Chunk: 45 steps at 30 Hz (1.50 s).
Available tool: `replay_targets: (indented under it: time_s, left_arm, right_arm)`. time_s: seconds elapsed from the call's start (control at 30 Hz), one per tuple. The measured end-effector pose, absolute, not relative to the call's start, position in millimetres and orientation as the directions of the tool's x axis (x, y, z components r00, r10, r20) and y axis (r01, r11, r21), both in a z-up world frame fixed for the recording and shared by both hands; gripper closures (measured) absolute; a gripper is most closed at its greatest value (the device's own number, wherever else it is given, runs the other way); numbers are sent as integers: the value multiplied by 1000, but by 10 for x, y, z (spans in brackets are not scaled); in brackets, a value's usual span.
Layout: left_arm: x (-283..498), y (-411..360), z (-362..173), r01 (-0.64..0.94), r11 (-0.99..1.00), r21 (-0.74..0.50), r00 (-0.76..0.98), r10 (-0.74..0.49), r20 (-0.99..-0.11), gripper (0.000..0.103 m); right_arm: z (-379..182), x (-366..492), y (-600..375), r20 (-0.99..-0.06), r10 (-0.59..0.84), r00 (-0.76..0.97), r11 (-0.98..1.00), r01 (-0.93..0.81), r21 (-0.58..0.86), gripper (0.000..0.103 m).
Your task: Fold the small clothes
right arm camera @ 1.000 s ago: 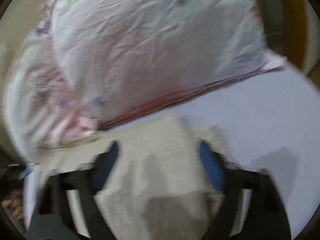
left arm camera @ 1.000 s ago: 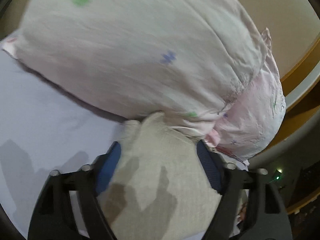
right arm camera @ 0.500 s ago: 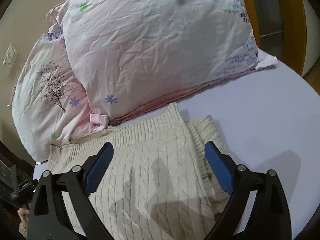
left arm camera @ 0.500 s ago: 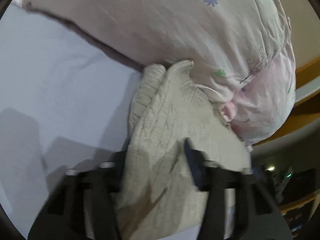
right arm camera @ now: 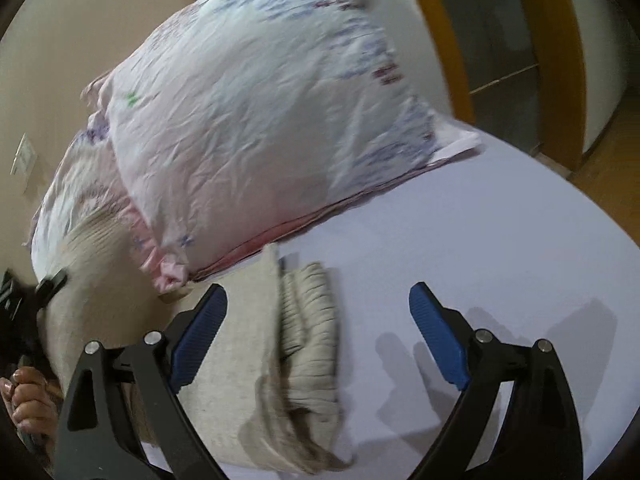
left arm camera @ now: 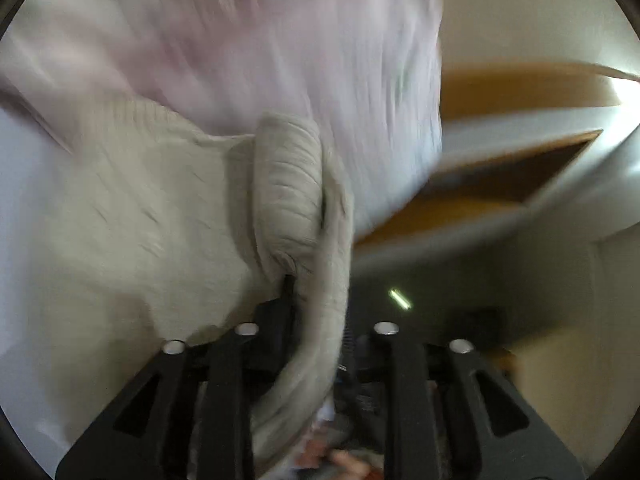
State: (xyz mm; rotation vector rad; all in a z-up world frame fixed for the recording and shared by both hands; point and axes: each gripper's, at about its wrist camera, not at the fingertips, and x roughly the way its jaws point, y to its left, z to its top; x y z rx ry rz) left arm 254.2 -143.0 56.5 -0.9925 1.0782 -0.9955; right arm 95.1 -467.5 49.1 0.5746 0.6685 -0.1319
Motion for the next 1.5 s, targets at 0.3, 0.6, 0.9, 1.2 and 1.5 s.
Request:
replay_targets:
  time_s: [0.3,0.6,0.9,1.2,1.5]
  left_arm:
    - [2362,-1345,732,311,437,-844,204,-898,-390,35]
    - [2340,-1003,241,260,764,-591,244,-644,-725,26]
    - [2295,-1116,30,261,700,-664,269,-714,-647,60]
    - [1788,-141,489,277,889,-366,534,-459,-710,55]
    - [658,81,667,76,980,183,734,69,-675,1]
  right_arm:
    - [292,1103,-5067,-636,328,699,753,213,623,9]
    - [-125,1776,-4707,-643,589,490,662,164,731,9]
    - [-18,1601,-4620,-611,573,545,665,127,736,70]
    - [196,1814,-3606,-696,500,515,812,0,583,50]
    - [904,548,-3388,-671,114,733,980,27,197,2]
